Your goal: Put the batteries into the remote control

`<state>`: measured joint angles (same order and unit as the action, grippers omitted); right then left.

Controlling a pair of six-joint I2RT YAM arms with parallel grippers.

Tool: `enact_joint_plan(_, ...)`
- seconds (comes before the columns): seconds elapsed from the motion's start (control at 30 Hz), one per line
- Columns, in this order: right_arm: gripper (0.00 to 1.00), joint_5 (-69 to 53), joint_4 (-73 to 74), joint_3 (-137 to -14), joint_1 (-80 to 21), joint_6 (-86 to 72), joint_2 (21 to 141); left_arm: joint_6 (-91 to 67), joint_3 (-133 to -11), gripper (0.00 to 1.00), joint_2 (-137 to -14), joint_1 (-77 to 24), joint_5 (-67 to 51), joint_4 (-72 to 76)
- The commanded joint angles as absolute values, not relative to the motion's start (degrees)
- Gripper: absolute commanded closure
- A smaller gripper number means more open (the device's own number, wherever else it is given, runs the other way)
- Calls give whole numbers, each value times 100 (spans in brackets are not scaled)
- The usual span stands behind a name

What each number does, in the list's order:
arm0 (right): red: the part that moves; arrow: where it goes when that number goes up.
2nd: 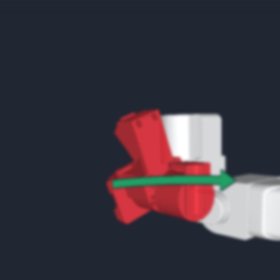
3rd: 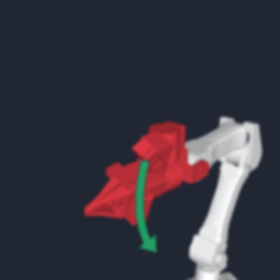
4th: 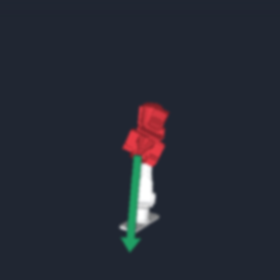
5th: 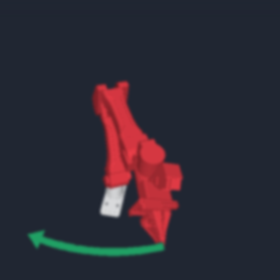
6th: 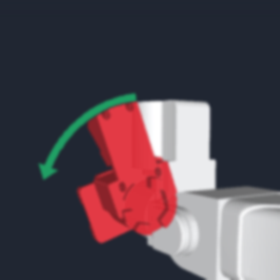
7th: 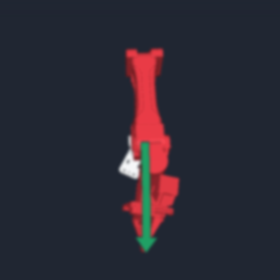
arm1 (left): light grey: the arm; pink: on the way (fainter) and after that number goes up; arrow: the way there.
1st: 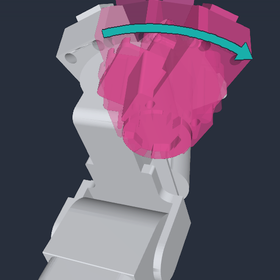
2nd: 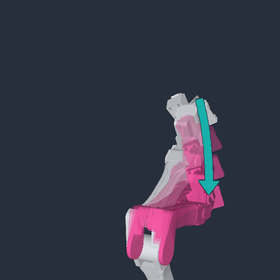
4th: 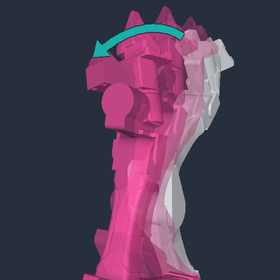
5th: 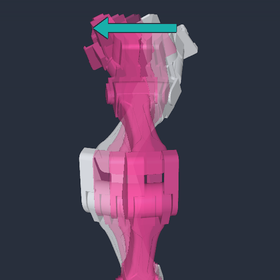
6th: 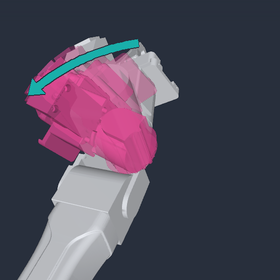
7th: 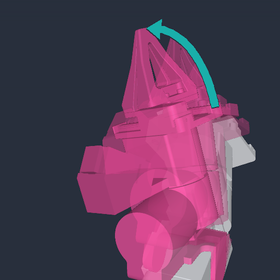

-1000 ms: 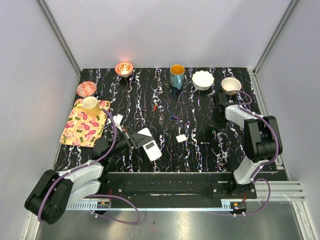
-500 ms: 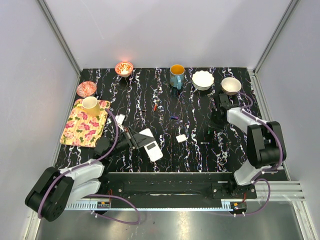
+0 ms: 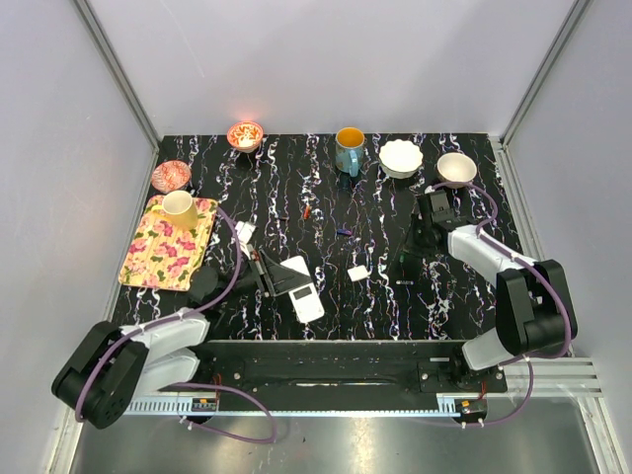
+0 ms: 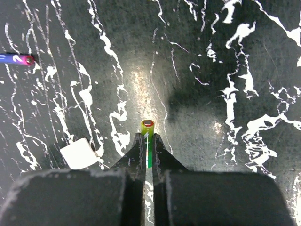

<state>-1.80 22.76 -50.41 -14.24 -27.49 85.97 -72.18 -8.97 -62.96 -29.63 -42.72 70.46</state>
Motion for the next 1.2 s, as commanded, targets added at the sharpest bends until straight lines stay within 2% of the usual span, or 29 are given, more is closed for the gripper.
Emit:
enact_joint_plan(0.0,100,-369,1907,-5098,-1424,-2830,8525,-6286,-1203,100,-5663,-3172,-4158,6599)
enact_joint_plan(0.07,100,-378,1907,-5106,-1424,-2830,8482,-5680,-1388,100,-5372,-3217,-3964,5630)
enact_joint_plan(0.1,100,-395,1916,-5106,-1424,-2839,8455,-5495,-1580,100,-5126,-3234,-3886,4659)
enact_joint_plan(0.2,100,-579,1907,-5141,-1424,-2935,8420,-5229,-1661,100,-4809,-3234,-3700,3974)
enact_joint_plan(0.57,100,-492,2004,-5370,-1758,-3287,8631,-5766,-1327,100,-4799,-3234,-3718,4430)
enact_joint_plan(0.83,100,-229,2065,-5563,-1960,-2787,8701,-5774,-1371,100,-4755,-3234,-3718,4430)
enact_joint_plan(0.97,100,-814,1882,-5546,-1995,-2217,8675,-5818,-1336,100,-4764,-3234,-3735,4544)
enact_joint_plan(1.17,100,-1809,476,-4791,-2197,-1635,8148,-5889,-1204,100,-4667,-3234,-3639,4649)
